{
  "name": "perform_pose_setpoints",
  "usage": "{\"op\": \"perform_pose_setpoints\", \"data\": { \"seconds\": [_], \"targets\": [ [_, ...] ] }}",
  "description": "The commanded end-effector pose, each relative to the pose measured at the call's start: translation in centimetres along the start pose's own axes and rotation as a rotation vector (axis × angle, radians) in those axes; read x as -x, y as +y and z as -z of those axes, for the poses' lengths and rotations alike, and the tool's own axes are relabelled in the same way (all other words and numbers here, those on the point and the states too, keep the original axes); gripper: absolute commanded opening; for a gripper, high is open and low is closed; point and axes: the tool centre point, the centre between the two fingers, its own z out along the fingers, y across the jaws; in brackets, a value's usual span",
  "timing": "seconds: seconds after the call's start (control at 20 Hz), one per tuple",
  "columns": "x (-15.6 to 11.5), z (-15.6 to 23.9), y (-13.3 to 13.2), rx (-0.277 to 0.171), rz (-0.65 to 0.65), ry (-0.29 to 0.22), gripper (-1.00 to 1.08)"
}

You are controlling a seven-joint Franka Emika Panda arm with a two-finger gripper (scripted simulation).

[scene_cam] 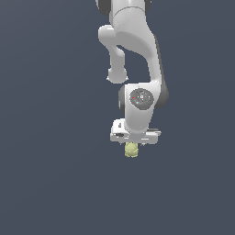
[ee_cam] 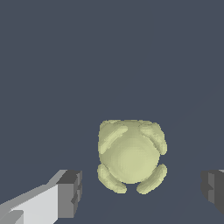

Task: Pick up the object and move it to a goal position.

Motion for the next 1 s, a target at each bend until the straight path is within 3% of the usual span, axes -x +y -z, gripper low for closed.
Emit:
{"op": "perform_pose_setpoints", "data": {
  "seconds": [0.0,0.35,0.95],
  "targets": [
    [-0.4,-0.3,-0.1,0.001,-0.010,0.005,1.00],
    [-0.3,-0.9,-0.2,0.001,-0.009,0.004,1.00],
    [-0.4,-5.3,-0.2,0.002,-0.011,0.006,1.00]
  ]
}}
